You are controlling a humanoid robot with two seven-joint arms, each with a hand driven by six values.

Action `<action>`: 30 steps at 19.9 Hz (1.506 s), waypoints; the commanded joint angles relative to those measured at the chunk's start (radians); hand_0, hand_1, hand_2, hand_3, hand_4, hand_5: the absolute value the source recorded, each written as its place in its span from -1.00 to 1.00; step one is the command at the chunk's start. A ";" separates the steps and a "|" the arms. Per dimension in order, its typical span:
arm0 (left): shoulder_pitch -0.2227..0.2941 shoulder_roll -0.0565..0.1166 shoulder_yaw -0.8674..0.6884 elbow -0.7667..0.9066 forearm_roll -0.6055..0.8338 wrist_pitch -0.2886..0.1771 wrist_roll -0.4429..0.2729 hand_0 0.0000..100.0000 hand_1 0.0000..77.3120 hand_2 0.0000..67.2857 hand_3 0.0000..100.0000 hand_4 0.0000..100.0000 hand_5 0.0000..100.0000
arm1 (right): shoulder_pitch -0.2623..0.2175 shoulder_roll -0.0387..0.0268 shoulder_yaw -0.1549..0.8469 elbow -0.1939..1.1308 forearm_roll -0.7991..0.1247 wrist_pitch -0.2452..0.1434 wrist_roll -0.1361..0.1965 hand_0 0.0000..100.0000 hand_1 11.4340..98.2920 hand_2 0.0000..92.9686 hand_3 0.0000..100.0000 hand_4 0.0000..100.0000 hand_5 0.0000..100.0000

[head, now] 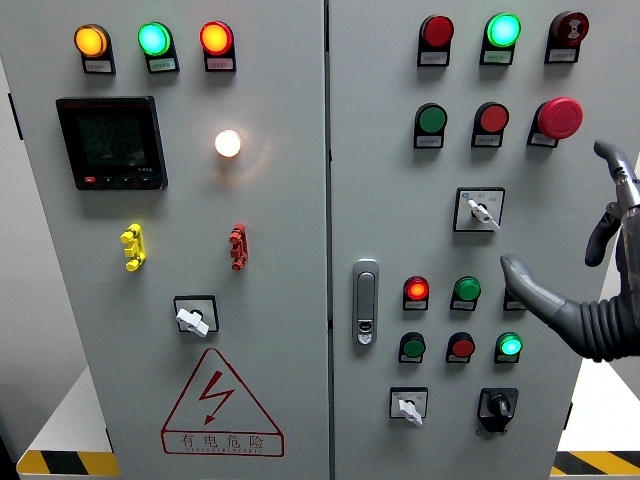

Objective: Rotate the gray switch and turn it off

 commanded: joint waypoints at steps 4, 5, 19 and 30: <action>0.000 0.000 0.000 0.000 -0.002 0.000 0.000 -1.00 -1.00 -0.61 -0.63 -0.81 -0.76 | 0.004 -0.0015 -0.001 -0.002 0.000 0.002 0.000 -1.00 -0.29 -0.89 0.82 1.00 0.91; -0.001 0.000 0.000 0.000 -0.002 0.000 0.000 -1.00 -1.00 -0.61 -0.63 -0.81 -0.76 | 0.004 -0.0015 -0.001 -0.002 0.000 0.002 0.002 -1.00 -0.29 -0.89 0.82 1.00 0.91; -0.001 0.000 0.000 0.000 -0.002 0.000 0.000 -1.00 -1.00 -0.61 -0.63 -0.81 -0.76 | 0.017 0.0001 0.001 -0.017 0.002 0.002 0.000 -1.00 -0.30 -0.91 0.84 1.00 0.91; 0.000 0.000 0.000 0.000 -0.002 0.000 0.000 -1.00 -1.00 -0.61 -0.63 -0.81 -0.76 | 0.072 0.0016 0.014 -0.095 0.037 0.012 -0.044 -1.00 -0.39 -0.05 0.65 0.98 0.91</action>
